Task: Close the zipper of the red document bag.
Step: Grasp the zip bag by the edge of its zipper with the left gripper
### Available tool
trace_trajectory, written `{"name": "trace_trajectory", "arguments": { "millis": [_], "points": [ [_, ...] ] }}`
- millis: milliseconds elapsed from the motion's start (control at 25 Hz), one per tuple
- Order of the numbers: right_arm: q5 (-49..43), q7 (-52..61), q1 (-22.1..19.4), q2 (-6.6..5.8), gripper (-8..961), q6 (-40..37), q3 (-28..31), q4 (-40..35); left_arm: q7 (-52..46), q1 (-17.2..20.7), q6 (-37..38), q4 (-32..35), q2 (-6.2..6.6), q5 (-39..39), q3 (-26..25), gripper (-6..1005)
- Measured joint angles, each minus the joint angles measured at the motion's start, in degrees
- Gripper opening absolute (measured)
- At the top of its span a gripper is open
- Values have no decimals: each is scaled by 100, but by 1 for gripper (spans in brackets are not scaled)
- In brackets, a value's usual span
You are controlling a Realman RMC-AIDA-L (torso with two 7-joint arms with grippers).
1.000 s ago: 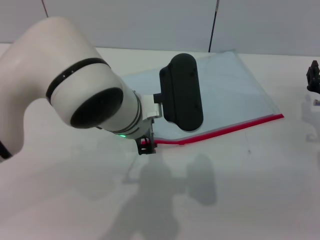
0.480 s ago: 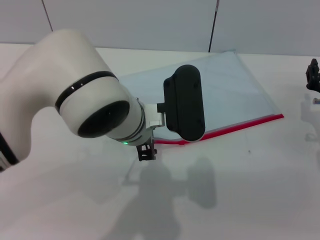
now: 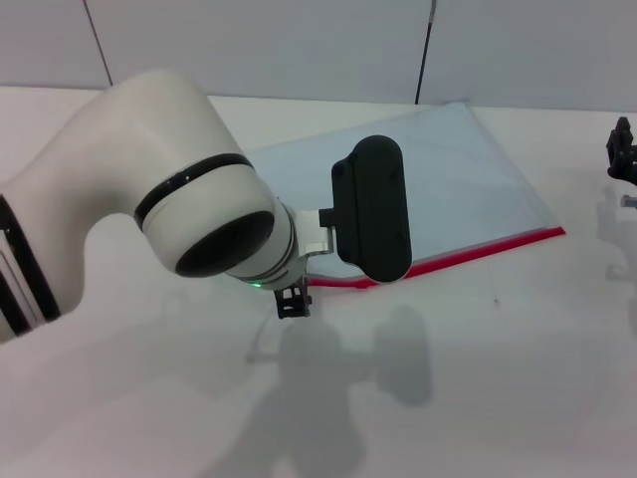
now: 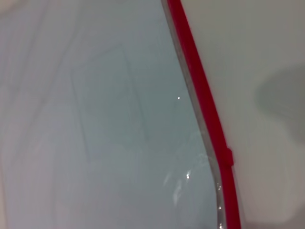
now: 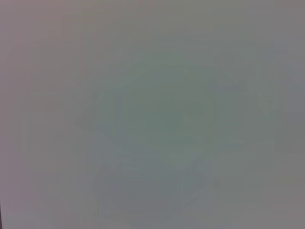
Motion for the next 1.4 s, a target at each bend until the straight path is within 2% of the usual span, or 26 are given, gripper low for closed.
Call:
{"name": "trace_trajectory", "arguments": {
  "millis": [640, 1400],
  "points": [
    [0, 0, 3, 0, 467, -51, 60, 0, -127, -179, 460, 545, 22, 9, 9, 570],
    [0, 0, 2, 0, 467, -85, 61, 0, -262, -236, 644, 550, 39, 17, -12, 553]
  ]
}}
